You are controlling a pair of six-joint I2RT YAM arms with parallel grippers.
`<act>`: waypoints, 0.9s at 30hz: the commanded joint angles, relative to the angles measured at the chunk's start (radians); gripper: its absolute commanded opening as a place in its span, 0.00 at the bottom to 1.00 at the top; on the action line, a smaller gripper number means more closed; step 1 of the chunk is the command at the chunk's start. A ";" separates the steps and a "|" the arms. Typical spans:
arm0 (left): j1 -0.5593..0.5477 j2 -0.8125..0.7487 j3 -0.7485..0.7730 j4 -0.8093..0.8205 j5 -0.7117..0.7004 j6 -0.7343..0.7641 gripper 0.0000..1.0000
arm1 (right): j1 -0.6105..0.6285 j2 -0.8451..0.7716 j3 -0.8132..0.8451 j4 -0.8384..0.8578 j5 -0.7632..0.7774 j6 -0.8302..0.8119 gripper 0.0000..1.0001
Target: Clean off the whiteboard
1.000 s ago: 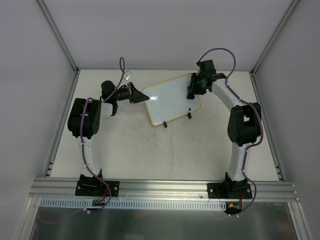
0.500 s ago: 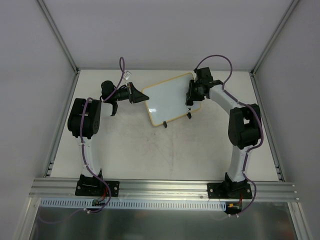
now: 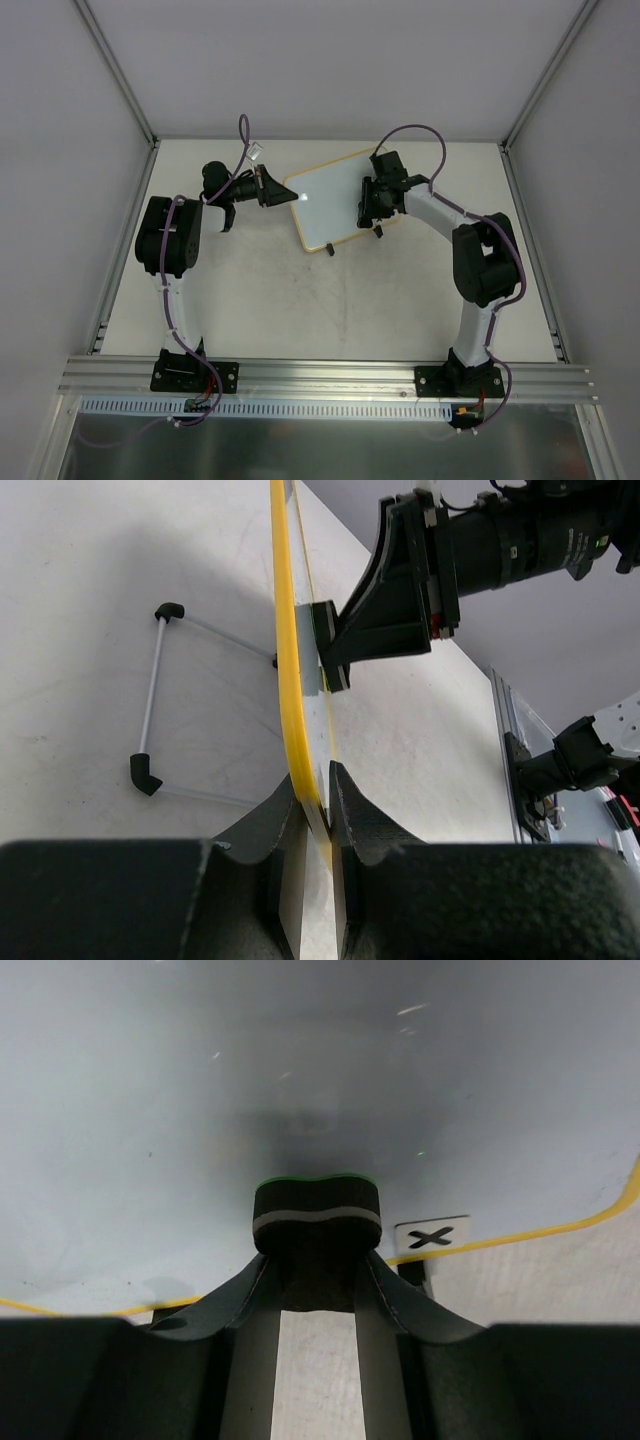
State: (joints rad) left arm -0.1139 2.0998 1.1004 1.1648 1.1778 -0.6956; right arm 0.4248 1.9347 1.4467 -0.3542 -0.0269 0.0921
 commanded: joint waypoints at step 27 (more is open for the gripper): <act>-0.013 -0.078 -0.007 0.069 0.068 0.103 0.00 | 0.135 -0.471 -0.465 0.098 -0.034 0.112 0.00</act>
State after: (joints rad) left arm -0.1184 2.0842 1.0969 1.1683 1.1896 -0.6846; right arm 0.5560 1.5623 1.0107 -0.1986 -0.1146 0.2447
